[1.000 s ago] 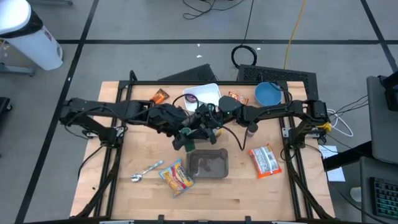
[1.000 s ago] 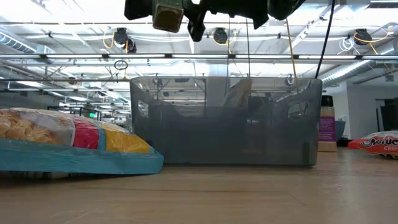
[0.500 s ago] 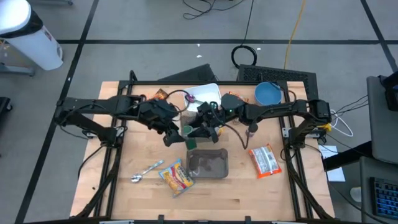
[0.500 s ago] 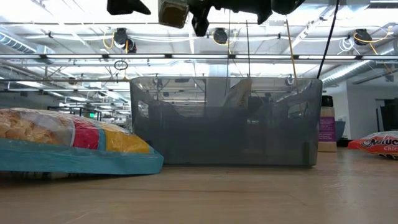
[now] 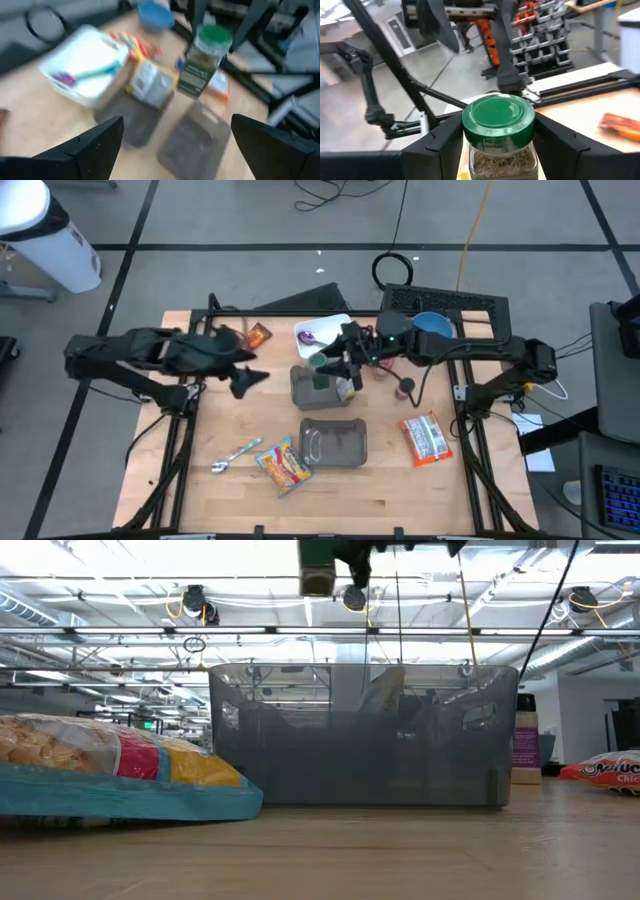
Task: Pick & Place Food Item
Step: Put the green seasoning bottle into the bottom black bin
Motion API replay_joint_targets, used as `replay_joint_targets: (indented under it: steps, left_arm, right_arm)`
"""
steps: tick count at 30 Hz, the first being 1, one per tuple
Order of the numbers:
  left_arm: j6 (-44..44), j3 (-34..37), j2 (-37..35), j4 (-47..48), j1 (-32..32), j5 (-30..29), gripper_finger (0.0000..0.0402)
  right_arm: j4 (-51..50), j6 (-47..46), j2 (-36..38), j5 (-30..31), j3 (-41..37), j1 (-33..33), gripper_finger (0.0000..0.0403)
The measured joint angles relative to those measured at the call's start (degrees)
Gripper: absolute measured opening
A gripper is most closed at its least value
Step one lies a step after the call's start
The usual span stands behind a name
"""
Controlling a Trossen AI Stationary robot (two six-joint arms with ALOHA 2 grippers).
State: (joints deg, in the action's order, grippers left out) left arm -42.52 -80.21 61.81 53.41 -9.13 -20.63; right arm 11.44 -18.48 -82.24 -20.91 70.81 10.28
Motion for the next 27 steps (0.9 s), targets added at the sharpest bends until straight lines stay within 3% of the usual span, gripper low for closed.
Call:
replay_joint_targets:
  steps: [10,14,19,23,27]
  left_arm:
    - [-2.6,2.8,-3.0,0.5,-10.8,-21.4,0.0379]
    - [-7.1,8.4,-3.0,-0.8,-13.6,-25.2,0.0379]
    - [-15.9,15.0,-3.0,-1.7,-15.5,-26.2,0.0379]
    - [-17.2,19.0,-3.0,-10.3,-17.1,-30.8,0.0379]
    - [-11.3,23.0,-3.0,-23.3,-18.0,-34.8,0.0379]
  right_arm:
    - [-5.1,3.8,2.4,11.3,0.0,-3.5,0.0195]
    - [-2.2,3.3,2.6,16.2,-2.8,-6.4,0.0195]
    - [9.8,-2.4,2.4,22.2,-11.3,-9.5,0.0195]
    - [15.6,-6.2,2.5,27.4,-15.7,-11.9,0.0195]
    - [15.0,-5.9,2.4,32.8,-16.5,-14.7,0.0195]
